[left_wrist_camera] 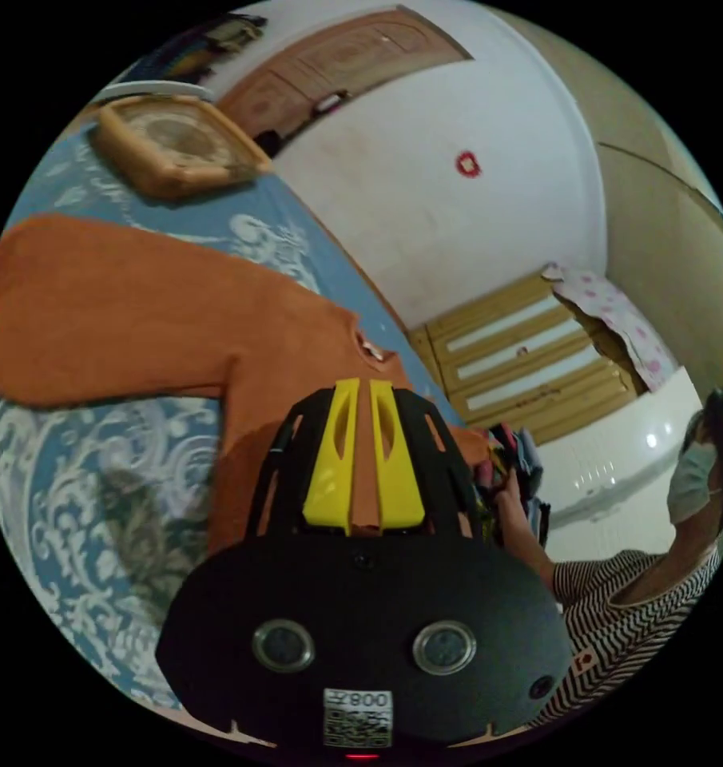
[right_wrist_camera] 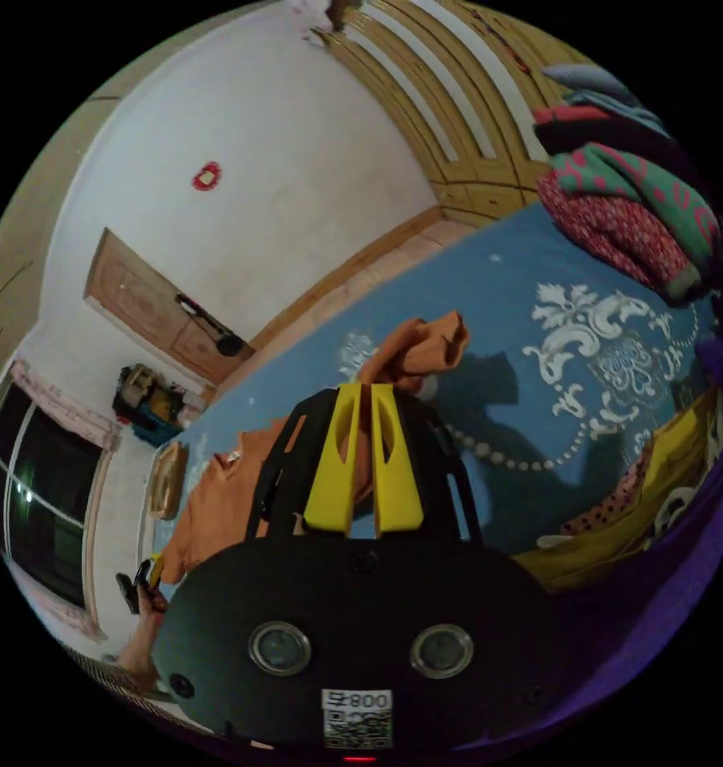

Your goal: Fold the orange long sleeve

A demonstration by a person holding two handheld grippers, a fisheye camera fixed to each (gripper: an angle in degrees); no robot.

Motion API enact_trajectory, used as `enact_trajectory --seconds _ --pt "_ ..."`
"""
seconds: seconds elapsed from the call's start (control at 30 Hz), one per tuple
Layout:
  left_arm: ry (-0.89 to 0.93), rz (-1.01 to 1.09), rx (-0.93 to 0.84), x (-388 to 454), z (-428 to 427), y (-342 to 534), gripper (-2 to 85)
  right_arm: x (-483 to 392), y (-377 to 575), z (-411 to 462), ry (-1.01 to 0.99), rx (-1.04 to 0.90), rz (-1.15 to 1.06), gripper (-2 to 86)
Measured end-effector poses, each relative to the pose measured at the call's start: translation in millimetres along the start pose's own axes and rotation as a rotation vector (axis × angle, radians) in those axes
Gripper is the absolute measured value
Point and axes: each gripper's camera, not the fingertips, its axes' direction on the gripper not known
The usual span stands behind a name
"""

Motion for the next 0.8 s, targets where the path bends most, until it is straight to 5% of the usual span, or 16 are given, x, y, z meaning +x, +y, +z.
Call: enact_trajectory --seconds 0.2,0.43,0.63,0.8 --pt "0.226 0.176 -0.137 97 69 1 4.9 -142 59 -9 -0.241 0.052 -0.287 2.1" --pt "0.294 0.134 -0.165 91 76 28 12.1 -315 242 77 -0.399 -0.214 -0.712 2.2" --pt "0.311 -0.134 -0.234 -6 112 71 15.1 -341 389 202 -0.285 -0.599 -0.750 2.3" --pt "0.323 -0.083 -0.260 -4 140 74 16.2 -347 425 202 -0.305 -0.572 -0.742 2.4"
